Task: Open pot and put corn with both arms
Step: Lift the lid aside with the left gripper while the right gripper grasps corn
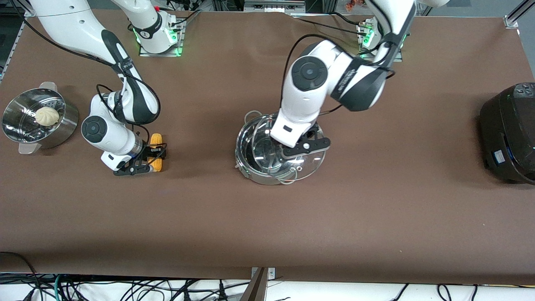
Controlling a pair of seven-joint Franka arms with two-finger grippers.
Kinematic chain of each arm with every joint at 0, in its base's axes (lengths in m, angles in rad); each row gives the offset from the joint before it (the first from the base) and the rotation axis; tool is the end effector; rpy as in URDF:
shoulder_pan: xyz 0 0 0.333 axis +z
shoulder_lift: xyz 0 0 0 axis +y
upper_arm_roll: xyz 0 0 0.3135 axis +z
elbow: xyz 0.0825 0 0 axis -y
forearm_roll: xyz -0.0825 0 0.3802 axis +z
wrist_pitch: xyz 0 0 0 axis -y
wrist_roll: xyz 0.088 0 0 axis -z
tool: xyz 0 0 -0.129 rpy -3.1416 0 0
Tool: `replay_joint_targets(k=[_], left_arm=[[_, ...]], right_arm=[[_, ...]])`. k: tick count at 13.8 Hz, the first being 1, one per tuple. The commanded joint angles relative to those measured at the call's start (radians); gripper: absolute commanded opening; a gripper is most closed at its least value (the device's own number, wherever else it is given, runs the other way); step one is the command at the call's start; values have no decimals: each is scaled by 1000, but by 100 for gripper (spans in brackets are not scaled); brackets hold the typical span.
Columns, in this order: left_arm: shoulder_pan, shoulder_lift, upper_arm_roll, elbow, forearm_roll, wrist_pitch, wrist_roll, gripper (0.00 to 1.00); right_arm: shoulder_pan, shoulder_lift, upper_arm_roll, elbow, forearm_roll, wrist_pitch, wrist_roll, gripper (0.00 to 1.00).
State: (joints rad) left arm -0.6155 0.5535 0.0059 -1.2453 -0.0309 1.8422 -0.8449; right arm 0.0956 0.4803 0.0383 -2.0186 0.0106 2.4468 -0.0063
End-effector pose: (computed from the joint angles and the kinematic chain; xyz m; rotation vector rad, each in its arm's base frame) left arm 0.5860 -0.4141 0.4257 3.0700 0.3733 0.0225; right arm 0.5878 0.0794 0.1848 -3.1131 -0.1995 0.0831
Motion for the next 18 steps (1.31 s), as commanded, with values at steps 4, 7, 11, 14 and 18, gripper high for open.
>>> replay_joint_targets(k=[4,7,11,14,18], left_arm=[[187,-156,-3,-16,-27,-214,381,17],[301,-199,-3,-29,-57,-317,602,17],[479,-193,-1,-86,-41,-344,933,16],[546,-195,3,-230,-37,-240,998,16],[545,-169,-6,-403,87,-51,998,16]], right_arm=[[1,0,2,-11,17,6,5,28],[1,-17,2,4,17,-2,0,20],[1,-40,31,222,23,-335,5,20],[21,-40,80,442,23,-581,52,20],[131,-29,84,563,22,-678,159,20]])
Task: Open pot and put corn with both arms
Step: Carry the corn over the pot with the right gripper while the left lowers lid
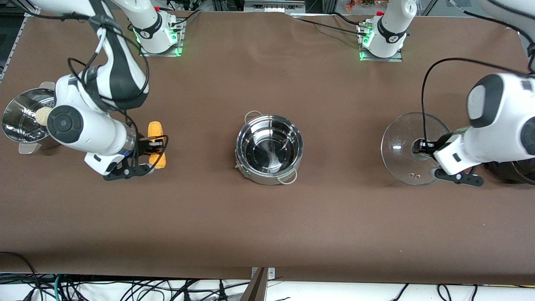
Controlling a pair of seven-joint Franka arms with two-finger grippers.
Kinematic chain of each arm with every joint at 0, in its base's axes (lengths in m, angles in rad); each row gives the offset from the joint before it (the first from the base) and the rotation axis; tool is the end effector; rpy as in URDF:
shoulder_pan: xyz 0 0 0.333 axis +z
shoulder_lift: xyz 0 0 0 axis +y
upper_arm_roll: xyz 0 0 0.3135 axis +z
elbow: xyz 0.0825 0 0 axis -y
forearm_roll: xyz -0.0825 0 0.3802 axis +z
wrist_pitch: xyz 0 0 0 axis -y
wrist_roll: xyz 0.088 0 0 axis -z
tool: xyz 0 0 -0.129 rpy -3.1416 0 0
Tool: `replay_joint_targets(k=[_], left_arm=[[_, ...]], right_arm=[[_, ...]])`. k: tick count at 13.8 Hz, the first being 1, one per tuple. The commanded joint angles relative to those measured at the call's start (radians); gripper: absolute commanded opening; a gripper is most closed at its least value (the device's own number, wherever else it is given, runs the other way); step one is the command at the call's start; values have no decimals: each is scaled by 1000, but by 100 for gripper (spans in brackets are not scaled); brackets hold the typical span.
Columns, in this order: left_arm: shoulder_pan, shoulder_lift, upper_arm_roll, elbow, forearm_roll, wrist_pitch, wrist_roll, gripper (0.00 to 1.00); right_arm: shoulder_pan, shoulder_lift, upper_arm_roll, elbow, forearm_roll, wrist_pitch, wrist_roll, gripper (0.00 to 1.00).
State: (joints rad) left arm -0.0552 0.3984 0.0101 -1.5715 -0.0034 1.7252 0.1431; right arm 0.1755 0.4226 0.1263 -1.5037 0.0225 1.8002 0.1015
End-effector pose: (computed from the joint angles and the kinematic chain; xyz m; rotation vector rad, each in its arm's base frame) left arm 0.6335 -0.0296 0.3717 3.0933 -0.2910 -0.3816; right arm 0.6324 0.1885 0.3931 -3.0735 -0.2867 0.2090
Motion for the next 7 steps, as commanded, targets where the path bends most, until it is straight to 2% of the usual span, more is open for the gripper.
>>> replay_joint_targets(k=[1,7], left_arm=[[-14,-9,-10,-111,65,117,12,16],[2,-6,-10,-352,65,456,13,16]], right_arm=[[68,31,-2,49,11,-27,90,20],[262,148,-2,189,11,-12,410,21]])
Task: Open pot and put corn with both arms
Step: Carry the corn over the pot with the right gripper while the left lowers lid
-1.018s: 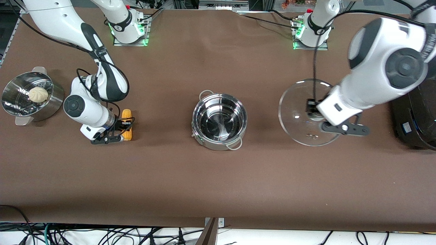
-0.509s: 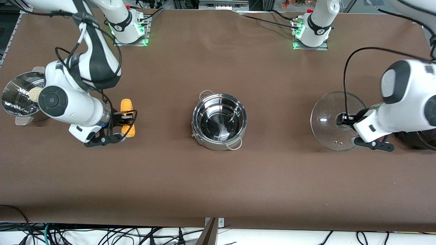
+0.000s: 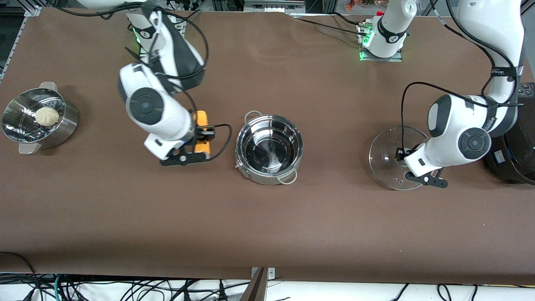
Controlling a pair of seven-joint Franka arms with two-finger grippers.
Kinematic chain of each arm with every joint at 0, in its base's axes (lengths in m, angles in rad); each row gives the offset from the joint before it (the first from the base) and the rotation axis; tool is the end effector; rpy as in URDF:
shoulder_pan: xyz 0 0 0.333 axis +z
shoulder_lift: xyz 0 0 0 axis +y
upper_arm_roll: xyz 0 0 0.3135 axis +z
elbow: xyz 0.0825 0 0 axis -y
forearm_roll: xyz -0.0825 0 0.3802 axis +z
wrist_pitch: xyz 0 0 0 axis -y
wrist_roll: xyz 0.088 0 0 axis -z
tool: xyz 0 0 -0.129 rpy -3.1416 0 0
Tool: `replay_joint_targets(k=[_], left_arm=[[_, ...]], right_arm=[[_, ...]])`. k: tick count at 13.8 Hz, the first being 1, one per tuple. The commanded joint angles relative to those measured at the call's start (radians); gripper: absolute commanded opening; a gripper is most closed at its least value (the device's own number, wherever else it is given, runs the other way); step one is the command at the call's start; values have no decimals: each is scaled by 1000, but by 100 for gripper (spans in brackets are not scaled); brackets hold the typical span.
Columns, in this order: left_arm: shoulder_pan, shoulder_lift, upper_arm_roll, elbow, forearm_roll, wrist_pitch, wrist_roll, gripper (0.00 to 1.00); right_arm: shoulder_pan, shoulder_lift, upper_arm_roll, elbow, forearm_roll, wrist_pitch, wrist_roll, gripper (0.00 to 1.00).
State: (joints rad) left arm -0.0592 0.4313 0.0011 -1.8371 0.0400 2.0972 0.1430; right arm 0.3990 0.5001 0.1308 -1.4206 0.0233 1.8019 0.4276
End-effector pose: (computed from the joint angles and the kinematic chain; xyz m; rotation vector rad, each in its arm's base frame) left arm 0.6143 -0.0331 0.2602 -3.0846 0.3473 0.2683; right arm 0.5925 0.3339 0.3797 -3.1078 -0.1295 0.2202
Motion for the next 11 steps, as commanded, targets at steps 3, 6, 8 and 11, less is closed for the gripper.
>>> replay_joint_targets(k=[3,6,8,11], left_arm=[[5,-37,-1,-197,21,239,12,17],[5,-25,-1,-231,21,297,12,17],[5,-17,-1,-246,21,325,12,19],[5,-16,-1,-245,21,322,13,100]], right_arm=[[113,153,-7,169,12,69,233,20],[162,231,-7,238,12,148,354,20],[184,270,-7,278,12,181,407,20],[196,275,-7,279,12,204,408,20]])
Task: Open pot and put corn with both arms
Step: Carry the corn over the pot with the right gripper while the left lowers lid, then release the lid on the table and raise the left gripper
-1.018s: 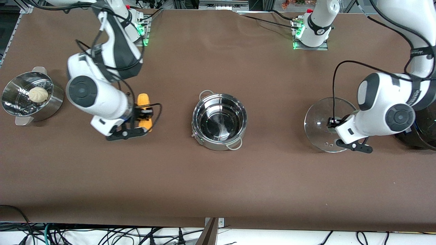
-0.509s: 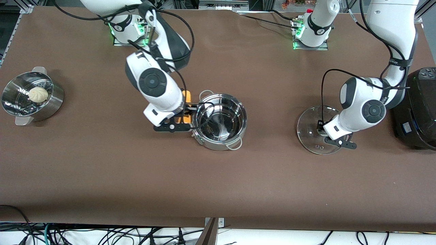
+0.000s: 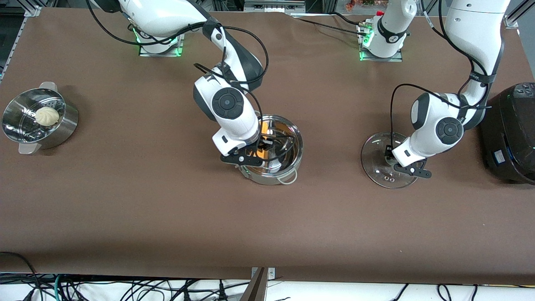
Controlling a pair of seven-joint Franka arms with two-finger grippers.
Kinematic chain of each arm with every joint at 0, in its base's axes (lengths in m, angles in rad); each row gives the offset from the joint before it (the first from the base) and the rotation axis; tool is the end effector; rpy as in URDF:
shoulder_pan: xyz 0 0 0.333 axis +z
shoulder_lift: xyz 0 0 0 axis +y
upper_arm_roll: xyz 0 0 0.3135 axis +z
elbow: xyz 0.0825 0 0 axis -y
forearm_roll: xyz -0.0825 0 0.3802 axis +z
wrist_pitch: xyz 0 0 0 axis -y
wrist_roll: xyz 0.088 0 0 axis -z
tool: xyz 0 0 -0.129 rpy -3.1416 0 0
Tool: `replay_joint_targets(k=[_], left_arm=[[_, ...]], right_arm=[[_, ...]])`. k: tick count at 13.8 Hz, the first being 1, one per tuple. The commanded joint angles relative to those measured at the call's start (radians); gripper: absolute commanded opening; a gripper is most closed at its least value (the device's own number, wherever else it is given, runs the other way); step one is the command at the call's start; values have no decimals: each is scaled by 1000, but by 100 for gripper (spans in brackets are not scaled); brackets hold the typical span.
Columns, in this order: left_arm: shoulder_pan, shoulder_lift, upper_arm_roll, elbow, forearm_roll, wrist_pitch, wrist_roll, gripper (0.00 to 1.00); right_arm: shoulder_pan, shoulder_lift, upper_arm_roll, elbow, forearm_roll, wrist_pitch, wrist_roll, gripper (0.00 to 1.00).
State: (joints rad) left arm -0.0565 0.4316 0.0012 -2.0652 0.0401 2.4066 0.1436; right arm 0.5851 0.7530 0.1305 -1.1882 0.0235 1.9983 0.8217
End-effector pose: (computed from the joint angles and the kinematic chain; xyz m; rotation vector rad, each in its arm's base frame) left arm 0.5757 -0.0310 0.1926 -3.0958 0.3575 0.1423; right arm 0.5844 0.4766 0.3243 -3.0099 0.2306 0.0469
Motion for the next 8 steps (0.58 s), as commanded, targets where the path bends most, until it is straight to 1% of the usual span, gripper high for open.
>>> replay_joint_targets(k=[1,3,4,5,6,8], left_arm=[[3,-20,-1,-13,21,5,11,100],[3,-46,-1,-7,21,-23,-4,100],[3,-69,-1,-6,20,-42,-1,100],[3,-114,-1,-3,20,-70,2,100],[3,-163,-1,5,11,-119,5,100],[3,-246,-1,68,6,-252,1,100]], right_arm=[[10,31,-6,47,10,25,10,20],[19,42,-6,47,1,40,-10,21],[19,43,-8,45,0,40,-65,21],[19,45,-8,44,0,39,-100,21],[19,46,-8,42,0,39,-104,21],[21,46,-8,36,-16,39,-107,21]])
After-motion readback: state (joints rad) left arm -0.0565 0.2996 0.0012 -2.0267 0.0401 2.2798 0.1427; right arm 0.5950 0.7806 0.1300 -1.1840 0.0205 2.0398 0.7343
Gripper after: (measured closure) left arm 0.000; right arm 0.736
